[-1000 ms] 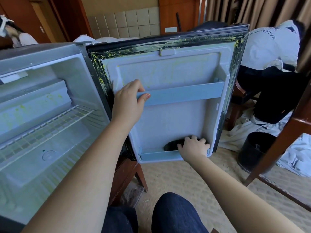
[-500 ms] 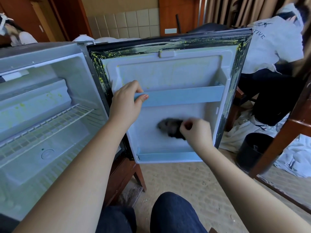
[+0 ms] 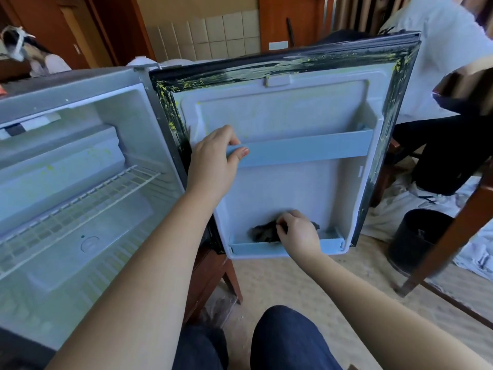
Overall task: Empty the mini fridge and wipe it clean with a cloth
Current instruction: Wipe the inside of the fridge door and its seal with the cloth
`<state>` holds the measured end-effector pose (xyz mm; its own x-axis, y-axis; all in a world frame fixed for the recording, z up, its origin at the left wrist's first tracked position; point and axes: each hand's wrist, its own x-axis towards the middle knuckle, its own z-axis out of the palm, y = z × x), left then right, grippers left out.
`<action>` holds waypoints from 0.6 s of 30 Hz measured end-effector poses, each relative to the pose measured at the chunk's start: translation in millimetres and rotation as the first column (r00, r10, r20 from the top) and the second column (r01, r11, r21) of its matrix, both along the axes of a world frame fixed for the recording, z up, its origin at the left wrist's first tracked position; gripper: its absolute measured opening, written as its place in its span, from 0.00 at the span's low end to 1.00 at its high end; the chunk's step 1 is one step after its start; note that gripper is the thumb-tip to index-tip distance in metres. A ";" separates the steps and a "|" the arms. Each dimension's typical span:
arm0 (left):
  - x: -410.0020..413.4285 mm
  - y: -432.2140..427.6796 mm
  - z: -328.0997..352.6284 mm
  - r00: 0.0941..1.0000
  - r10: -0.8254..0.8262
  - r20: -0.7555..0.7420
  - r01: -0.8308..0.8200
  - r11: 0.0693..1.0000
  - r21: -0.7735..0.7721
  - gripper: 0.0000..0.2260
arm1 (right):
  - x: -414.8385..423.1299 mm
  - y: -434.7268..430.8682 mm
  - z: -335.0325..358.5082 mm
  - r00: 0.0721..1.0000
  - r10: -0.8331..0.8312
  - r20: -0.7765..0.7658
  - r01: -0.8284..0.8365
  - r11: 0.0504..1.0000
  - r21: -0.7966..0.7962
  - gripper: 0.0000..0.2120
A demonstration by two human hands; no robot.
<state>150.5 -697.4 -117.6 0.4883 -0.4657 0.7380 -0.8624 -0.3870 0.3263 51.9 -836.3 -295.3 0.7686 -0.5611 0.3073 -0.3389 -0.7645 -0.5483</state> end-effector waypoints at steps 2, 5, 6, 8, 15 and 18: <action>0.2 -0.6 -0.5 1.000 -0.002 0.012 0.003 1.000 -0.004 0.08 | 2.9 4.1 -4.4 0.988 0.018 -0.155 -0.024 0.999 -0.035 0.11; 0.3 -0.9 -0.9 1.000 -0.005 0.029 0.006 1.000 -0.009 0.08 | 3.9 9.4 -1.5 0.969 0.009 -0.247 -0.034 0.995 -0.099 0.15; 0.2 -0.3 -1.1 0.999 -0.007 0.034 0.007 1.000 -0.009 0.08 | 2.9 11.0 1.3 0.964 -0.004 -0.267 -0.038 0.988 -0.152 0.16; 0.8 0.4 -1.5 0.999 -0.010 0.042 0.011 1.000 -0.010 0.08 | 1.1 13.3 7.3 0.948 -0.064 -0.310 -0.029 0.958 -0.286 0.14; 1.2 -0.6 -1.6 0.999 -0.010 0.049 0.010 1.000 -0.010 0.08 | 12.1 9.0 25.0 0.830 -0.097 -0.549 0.050 0.994 -0.099 0.06; 0.6 -0.1 -1.2 0.999 -0.015 0.052 0.016 1.000 -0.011 0.08 | 12.5 9.0 28.3 0.874 -0.021 -0.485 0.033 0.999 0.016 0.12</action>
<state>151.1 -697.5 -118.9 0.4420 -0.4644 0.7675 -0.8842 -0.3697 0.2854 64.3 -827.3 -267.0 0.8025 -0.5858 -0.1132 -0.5868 -0.7406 -0.3274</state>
